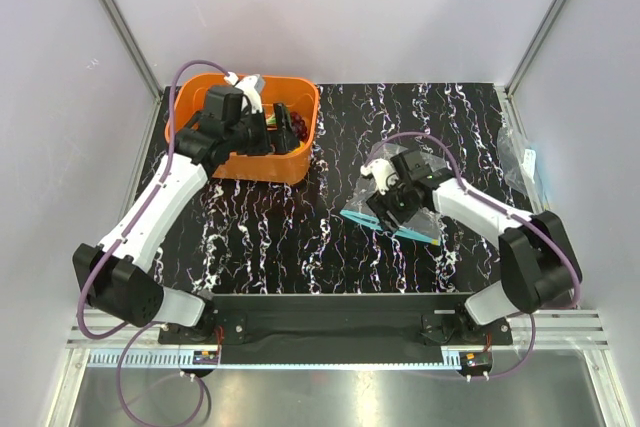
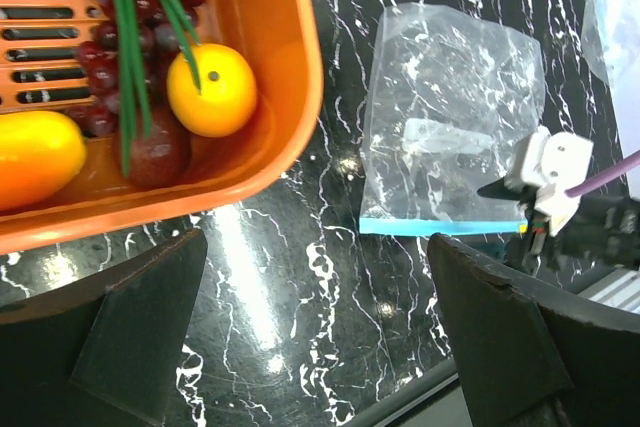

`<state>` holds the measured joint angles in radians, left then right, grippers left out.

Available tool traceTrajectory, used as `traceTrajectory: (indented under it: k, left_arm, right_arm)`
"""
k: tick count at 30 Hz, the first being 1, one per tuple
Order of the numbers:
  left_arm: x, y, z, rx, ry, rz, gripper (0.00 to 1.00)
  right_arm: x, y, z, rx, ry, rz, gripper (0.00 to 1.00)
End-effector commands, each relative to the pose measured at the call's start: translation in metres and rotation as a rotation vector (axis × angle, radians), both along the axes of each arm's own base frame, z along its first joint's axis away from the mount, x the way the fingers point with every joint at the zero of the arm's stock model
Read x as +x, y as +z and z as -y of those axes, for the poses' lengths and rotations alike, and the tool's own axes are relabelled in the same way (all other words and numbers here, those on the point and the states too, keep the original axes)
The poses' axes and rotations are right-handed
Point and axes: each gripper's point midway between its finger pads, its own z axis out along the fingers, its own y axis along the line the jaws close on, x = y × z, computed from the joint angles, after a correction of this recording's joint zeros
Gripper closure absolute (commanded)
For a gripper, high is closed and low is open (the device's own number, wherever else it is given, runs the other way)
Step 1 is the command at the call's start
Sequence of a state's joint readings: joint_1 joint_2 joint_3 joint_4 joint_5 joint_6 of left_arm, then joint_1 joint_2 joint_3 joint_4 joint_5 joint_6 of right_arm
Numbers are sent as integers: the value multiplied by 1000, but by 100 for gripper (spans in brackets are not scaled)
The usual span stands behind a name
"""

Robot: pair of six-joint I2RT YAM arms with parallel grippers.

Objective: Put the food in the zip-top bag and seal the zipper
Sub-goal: Pick up the zipper food storage bag at the corner of the board, then open the zipper of the food storage bag at the center of the board.

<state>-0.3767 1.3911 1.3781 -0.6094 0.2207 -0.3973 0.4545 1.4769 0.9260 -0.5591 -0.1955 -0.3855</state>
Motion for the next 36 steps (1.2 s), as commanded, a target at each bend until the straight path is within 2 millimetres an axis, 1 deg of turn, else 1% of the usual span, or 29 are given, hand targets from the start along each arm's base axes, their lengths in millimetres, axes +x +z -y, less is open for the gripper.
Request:
traceTrajectory:
  k: [1, 2, 3, 5, 6, 7, 8, 10, 11, 12, 13, 14, 15, 16, 17, 20, 21, 22, 23, 24, 26, 27, 28, 29, 30, 31, 33, 36]
  left_arm:
    - [4, 19, -3, -44, -5, 60, 1]
    - [4, 19, -4, -43, -4, 61, 1]
    - [5, 18, -5, -42, -3, 60, 1]
    - [5, 17, -6, -44, -4, 60, 1]
    - [5, 15, -6, -43, -5, 56, 1]
    - [5, 15, -6, -47, -7, 56, 1]
    - [4, 16, -6, -47, -12, 58, 1]
    - [3, 18, -7, -43, -25, 68, 1]
    - [3, 18, -6, -41, -36, 72, 1]
    - [2, 19, -5, -34, -58, 84, 1]
    - [3, 23, -2, -40, -81, 94, 1]
    - [2, 25, 0, -36, -95, 99, 1]
    - [2, 30, 2, -33, -107, 114, 1]
    - [3, 31, 2, -32, -107, 117, 1]
    - [4, 32, 3, -34, -105, 120, 1]
    - [5, 39, 8, -54, -127, 138, 1]
    - [3, 40, 12, -71, -150, 139, 1]
    - [5, 41, 15, -78, -156, 141, 1]
    - [5, 43, 19, -85, -164, 148, 1]
    - [8, 41, 22, -91, -162, 140, 1]
    - [11, 42, 26, -97, -159, 143, 1]
    - [12, 40, 28, -108, -153, 129, 1]
    - [14, 35, 30, -115, -147, 110, 1]
    - [16, 36, 32, -139, -135, 101, 1]
    - [16, 34, 36, -156, -142, 90, 1]
    - [18, 35, 39, -174, -146, 95, 1]
    - [19, 38, 46, -211, -154, 82, 1]
    - [23, 38, 57, -195, -182, 98, 1]
  right_arm:
    - [16, -6, -10, -20, 37, 67, 27]
    - [18, -8, -12, -45, 39, 76, 29]
    - [20, -12, -12, -65, 35, 77, 34]
    - [28, -14, -9, -105, 14, 111, 46]
    - [32, -16, -9, -113, 7, 112, 64]
    - [32, -17, -8, -118, -1, 109, 74]
    - [34, -15, -9, -112, -7, 110, 80]
    - [38, -5, -17, -76, -24, 121, 87]
    - [39, 1, -20, -53, -26, 127, 88]
    - [45, 16, -27, -16, -35, 153, 89]
    - [49, 25, -35, 35, -76, 156, 95]
    - [55, 35, -40, 68, -112, 172, 99]
    - [67, 53, -46, 103, -152, 205, 100]
    - [74, 59, -47, 119, -216, 208, 100]
    - [88, 72, -54, 141, -245, 229, 100]
    - [100, 83, -61, 155, -324, 201, 100]
    - [112, 95, -68, 178, -350, 201, 100]
    - [111, 97, -69, 177, -373, 175, 100]
    - [115, 98, -73, 185, -388, 162, 100]
    - [121, 114, -82, 238, -418, 156, 100]
    - [125, 124, -92, 297, -452, 133, 100]
    - [129, 139, -101, 361, -497, 118, 100]
    - [128, 147, -109, 405, -496, 96, 100]
    - [129, 151, -114, 431, -504, 79, 100]
    - [131, 163, -121, 485, -532, 63, 100]
    - [130, 169, -127, 517, -524, 46, 100]
    - [130, 183, -135, 571, -535, 23, 100]
    - [126, 197, -140, 618, -544, -3, 100]
